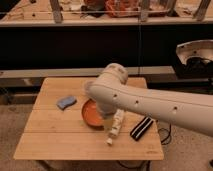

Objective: Move the arm in a circular motion

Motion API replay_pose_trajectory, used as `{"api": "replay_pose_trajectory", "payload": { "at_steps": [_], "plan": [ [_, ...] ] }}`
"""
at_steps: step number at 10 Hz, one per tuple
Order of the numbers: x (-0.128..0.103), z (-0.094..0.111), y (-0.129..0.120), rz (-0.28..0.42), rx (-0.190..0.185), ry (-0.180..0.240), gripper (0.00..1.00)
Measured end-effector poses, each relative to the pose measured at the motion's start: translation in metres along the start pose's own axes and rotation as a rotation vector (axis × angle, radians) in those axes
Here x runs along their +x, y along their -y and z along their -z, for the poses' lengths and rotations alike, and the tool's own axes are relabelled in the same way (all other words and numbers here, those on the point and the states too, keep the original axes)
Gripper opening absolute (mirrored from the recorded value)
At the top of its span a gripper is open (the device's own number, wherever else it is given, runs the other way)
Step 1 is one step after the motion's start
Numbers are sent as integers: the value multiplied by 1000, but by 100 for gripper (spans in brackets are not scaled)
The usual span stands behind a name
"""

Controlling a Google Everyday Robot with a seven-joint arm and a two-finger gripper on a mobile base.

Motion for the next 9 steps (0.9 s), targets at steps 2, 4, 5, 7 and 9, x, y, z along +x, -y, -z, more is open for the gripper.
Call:
{"api": "replay_pose_trajectory", "payload": {
  "at_steps": [2,4,5,7,9],
  "plan": [
    [-17,-4,26,49,6,20,80],
    [-14,-6,59,77,20,34,80],
    [-11,-9,80,91,23,35,80],
    [-12,-18,110,112,21,35,80],
    [-13,-31,139,133,9,37,80]
  ]
}}
